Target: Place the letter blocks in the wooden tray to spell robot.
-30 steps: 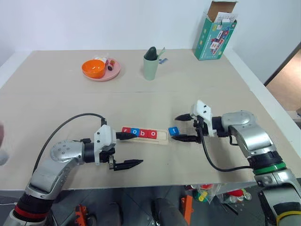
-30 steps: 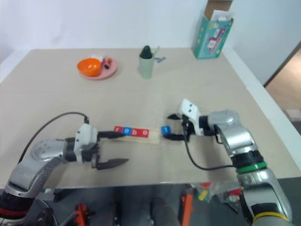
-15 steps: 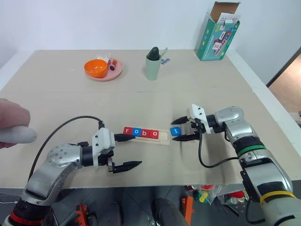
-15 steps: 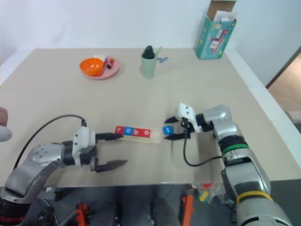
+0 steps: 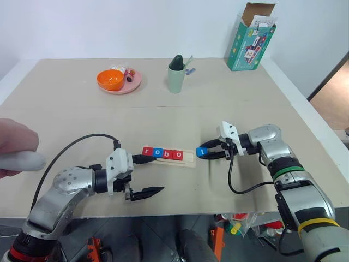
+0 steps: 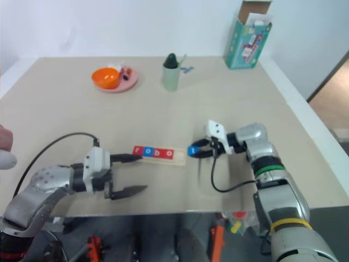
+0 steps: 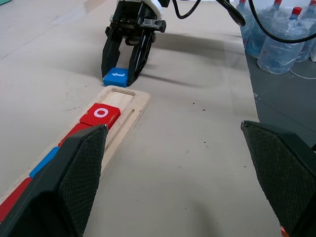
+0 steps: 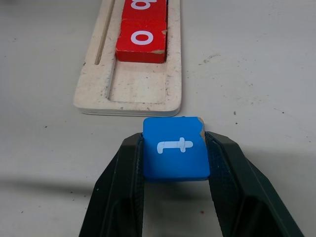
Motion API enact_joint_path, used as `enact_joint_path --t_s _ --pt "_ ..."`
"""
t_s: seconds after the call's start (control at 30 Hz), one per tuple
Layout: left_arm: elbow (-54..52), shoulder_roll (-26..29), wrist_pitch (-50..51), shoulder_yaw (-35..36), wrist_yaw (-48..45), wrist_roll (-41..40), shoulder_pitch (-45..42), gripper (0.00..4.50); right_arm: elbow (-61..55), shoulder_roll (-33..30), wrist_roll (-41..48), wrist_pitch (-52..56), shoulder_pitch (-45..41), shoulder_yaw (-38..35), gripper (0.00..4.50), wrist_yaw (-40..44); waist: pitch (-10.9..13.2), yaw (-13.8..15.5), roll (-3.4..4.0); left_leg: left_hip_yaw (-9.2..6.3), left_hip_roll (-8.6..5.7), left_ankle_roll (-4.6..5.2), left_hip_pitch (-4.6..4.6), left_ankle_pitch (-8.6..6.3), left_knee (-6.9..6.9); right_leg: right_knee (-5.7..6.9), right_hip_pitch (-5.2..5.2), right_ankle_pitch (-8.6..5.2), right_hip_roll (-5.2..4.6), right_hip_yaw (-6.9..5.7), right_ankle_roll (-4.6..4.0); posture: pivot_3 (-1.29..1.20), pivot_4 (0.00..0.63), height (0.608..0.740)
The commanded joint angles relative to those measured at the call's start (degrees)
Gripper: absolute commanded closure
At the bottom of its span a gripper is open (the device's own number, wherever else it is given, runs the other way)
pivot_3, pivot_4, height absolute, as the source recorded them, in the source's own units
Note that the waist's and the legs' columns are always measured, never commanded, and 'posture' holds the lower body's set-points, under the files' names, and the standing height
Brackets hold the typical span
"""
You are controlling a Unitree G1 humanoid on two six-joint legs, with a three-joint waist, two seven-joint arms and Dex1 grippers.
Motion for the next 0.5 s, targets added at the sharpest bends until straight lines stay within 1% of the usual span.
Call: enact_joint_path --t_s 0.03,0.17,0.23,0.37,0.43,0.5 --pt "-0.99 0.32 -0.16 0.15 -0.25 -0.24 -0.75 0.0 -2.0 -1.44 0.81 1.14 -0.45 -1.7 3.29 2.1 0.0 0.0 0.0 0.0 0.0 0.0 0.0 0.0 0.0 0.0 0.0 0.0 0.0 0.0 0.0 0.0 0.15 0.74" --pt "-0.61 0.12 -0.22 -0.22 -0.28 -0.13 -0.96 0.0 -7.39 -4.46 1.22 5.42 0.78 -2.14 3.29 2.59 0.01 0.02 0.01 -0.01 -0.01 0.0 -0.02 0.0 0.0 0.01 0.0 0.0 -0.01 0.0 0.0 0.0 0.15 0.74" --pt "-0.41 0.09 -0.32 -0.16 -0.27 -0.13 -0.99 0.0 -12.07 -5.45 2.39 10.71 1.09 -2.27 3.29 3.1 0.01 0.05 0.01 0.0 -0.03 0.0 -0.02 0.0 0.0 0.01 0.0 0.0 -0.04 0.01 0.0 0.0 0.15 0.74" --pt "-0.13 -0.41 -0.39 0.26 0.37 -0.32 -0.85 0.0 -29.96 -5.79 7.54 28.13 4.47 -2.36 3.29 1.73 0.0 -0.05 0.02 0.01 0.03 0.0 0.01 0.0 -0.01 0.03 -0.01 -0.01 0.02 0.03 0.0 0.0 0.15 0.74" --pt "0.11 -0.71 -0.4 0.39 0.71 -0.29 -0.92 0.0 -38.17 -5.1 8.52 33.43 7.29 -1.74 3.29 -1.32 0.0 0.01 0.02 -0.07 0.06 0.0 0.02 0.0 -0.01 0.06 -0.01 -0.01 0.07 -0.02 -0.03 0.0 0.15 0.74" --pt "0.22 -0.91 -0.39 0.33 0.84 -0.18 -1.03 0.0 -44.47 -4.39 8.14 36.15 9.95 -0.76 3.29 -4.28 0.0 0.06 0.02 -0.17 0.09 0.0 0.01 0.0 -0.01 0.08 0.0 -0.03 0.11 -0.12 -0.06 0.0 0.15 0.74"
